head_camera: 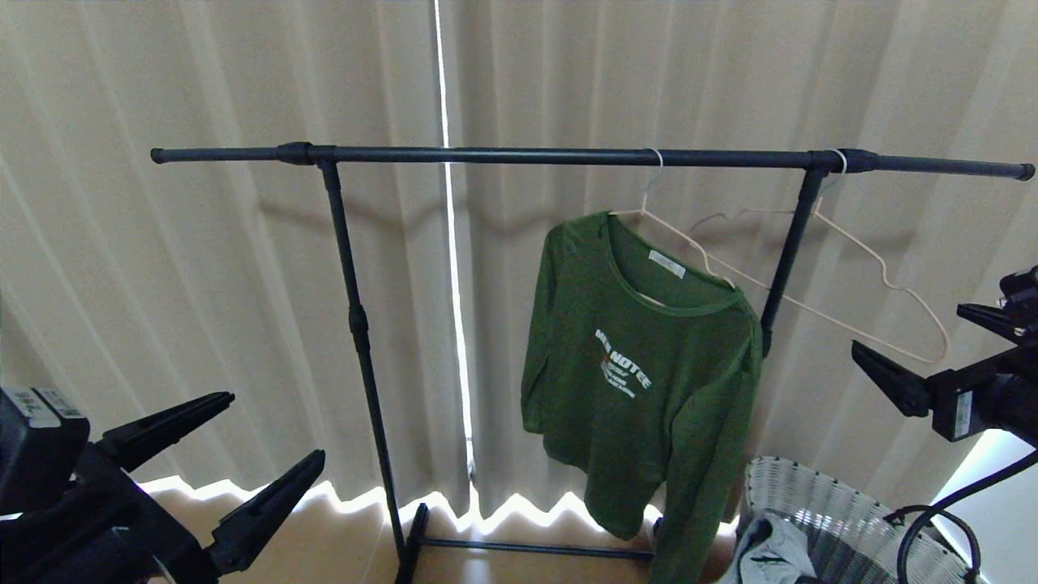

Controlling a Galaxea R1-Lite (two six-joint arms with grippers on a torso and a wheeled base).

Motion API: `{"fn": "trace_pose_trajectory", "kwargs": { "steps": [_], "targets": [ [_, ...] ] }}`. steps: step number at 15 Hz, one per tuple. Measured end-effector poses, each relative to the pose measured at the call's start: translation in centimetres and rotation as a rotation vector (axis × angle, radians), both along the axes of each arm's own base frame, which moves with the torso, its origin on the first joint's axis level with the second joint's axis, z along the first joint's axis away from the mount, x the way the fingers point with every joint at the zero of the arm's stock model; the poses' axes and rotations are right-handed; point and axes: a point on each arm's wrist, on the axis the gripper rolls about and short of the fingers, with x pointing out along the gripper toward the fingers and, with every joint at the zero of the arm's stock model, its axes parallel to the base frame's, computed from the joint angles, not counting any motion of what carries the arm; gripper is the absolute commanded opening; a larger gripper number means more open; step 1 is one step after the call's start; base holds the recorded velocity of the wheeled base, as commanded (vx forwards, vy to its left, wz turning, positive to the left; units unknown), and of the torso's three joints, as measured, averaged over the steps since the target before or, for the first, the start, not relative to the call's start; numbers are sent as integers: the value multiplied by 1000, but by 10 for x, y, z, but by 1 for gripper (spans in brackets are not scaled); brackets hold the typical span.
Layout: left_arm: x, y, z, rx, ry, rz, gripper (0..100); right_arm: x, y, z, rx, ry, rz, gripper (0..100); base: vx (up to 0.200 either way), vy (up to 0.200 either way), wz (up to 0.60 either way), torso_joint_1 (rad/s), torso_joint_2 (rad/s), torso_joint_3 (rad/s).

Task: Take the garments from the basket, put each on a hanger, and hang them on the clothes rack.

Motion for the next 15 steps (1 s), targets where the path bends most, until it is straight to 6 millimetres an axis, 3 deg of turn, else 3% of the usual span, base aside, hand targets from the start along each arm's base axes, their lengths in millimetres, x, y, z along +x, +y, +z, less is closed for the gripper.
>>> {"fn": "trace_pose_trajectory", "kwargs": {
  "steps": [2, 8, 15],
  "targets": [
    [1, 2, 0, 1, 1, 18, 100, -4, -2, -2, 0, 3, -7, 100, -200, 0, 0, 2, 5, 2],
    [0, 4, -3, 6, 8, 26, 100, -9, -7, -10, -41, 28, -33, 100, 0, 0, 0, -9, 29, 14],
    [-1, 4, -8, 14, 29, 25, 100, -13, -10, -18, -83, 53, -37, 100, 0, 0, 0, -173, 429, 251]
  ]
}}
